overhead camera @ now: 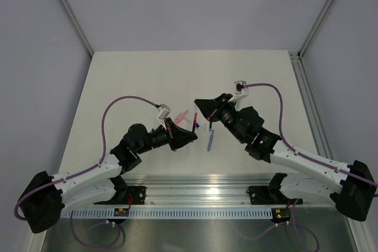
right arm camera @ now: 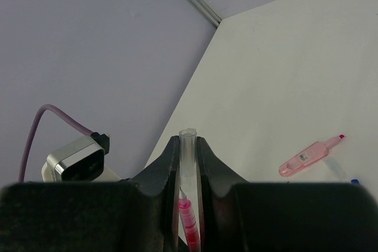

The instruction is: Insert the pens into the pen caps

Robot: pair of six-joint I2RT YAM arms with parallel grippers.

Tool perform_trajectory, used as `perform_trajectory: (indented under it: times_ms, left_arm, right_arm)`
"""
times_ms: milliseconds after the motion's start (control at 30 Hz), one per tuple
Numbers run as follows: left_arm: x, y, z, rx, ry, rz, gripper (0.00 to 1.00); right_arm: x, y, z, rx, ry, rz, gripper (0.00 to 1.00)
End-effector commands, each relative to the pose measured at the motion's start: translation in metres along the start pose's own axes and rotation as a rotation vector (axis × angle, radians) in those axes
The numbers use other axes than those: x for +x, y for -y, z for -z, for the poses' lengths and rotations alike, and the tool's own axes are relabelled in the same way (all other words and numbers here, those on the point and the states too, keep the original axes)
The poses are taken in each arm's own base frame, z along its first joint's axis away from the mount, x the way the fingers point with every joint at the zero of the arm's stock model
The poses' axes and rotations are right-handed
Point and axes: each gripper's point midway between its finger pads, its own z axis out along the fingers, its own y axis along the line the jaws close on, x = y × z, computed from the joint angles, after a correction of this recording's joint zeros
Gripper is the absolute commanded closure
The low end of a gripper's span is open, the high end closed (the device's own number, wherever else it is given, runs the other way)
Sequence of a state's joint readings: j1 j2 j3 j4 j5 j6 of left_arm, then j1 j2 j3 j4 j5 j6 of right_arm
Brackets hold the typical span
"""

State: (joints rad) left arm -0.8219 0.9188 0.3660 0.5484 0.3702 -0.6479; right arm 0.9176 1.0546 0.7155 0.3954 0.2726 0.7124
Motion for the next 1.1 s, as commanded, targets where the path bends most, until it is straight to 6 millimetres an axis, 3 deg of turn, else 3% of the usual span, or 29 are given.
perform_trajectory:
  times_ms: [0,533,1067]
  left_arm:
    - [-0.017,0.012,-0.003,0.047,0.061,-0.043,1.00]
    - [-0.018,0.013,-0.003,0.049,0.065,-0.043,1.00]
    - [-0.019,0.012,-0.001,0.044,0.072,-0.045,1.00]
  right_arm:
    - [-0.027,-0.026,0.000,-0.049,0.076,-0.029,0.99]
    - [-0.030,-0.027,0.004,-0.055,0.082,-0.029,1.00]
    - [-0.009,-0.014,0.003,-0.037,0.028,-0.027,1.00]
